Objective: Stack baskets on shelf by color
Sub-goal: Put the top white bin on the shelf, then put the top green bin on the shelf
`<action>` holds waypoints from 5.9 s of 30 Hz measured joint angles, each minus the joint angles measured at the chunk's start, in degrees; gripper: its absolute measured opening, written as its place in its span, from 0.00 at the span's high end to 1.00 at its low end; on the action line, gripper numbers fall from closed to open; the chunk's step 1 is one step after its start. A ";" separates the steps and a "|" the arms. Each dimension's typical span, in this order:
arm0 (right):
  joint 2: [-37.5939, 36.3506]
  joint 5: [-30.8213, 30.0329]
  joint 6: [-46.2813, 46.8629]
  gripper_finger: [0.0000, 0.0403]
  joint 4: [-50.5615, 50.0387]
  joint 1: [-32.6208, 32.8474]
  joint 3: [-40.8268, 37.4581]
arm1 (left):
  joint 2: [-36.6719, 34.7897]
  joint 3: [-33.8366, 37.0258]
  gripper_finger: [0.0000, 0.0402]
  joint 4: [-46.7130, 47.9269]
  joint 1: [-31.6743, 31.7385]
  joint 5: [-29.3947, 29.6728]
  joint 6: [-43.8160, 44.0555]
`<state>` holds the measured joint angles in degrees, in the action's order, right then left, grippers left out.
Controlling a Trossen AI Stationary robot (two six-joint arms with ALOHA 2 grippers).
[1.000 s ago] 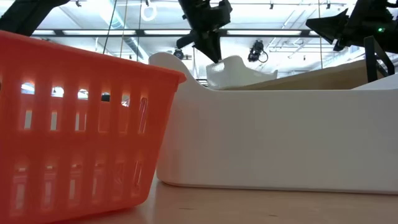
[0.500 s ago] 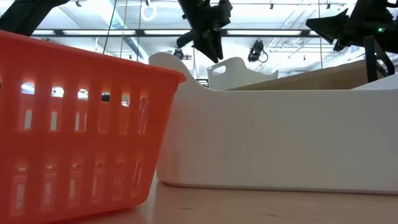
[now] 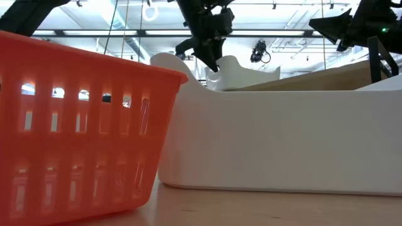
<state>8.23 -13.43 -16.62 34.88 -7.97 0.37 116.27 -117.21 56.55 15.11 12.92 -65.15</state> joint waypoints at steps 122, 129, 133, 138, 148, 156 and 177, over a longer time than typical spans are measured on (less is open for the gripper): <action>-0.02 27.89 19.39 0.96 7.49 0.02 0.01 | -5.16 15.34 0.67 -20.67 -28.19 -5.48 66.28; 0.61 25.11 19.74 0.96 0.17 0.00 0.02 | -19.27 33.80 0.67 -28.35 -25.50 -0.69 67.74; 1.73 22.20 19.60 0.96 -4.21 0.00 1.39 | -29.15 44.44 0.67 -27.50 -23.87 0.23 70.16; 5.27 18.85 17.57 0.94 -16.96 0.64 7.69 | -38.13 53.17 0.67 -24.16 -23.20 3.71 75.39; 21.42 15.94 14.05 0.73 -17.99 6.81 20.07 | -47.34 71.17 0.67 -50.10 -24.53 13.77 73.19; 42.28 9.95 8.52 0.66 -35.61 12.31 43.64 | -50.91 82.12 0.67 -73.10 -20.41 14.36 66.35; 85.81 9.80 9.38 0.67 -91.46 21.51 77.08 | -56.64 82.44 0.67 -70.71 -17.31 14.29 62.64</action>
<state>94.04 -3.63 -7.24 -56.58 13.55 77.45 59.63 -34.76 -14.15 -2.20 27.20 -2.51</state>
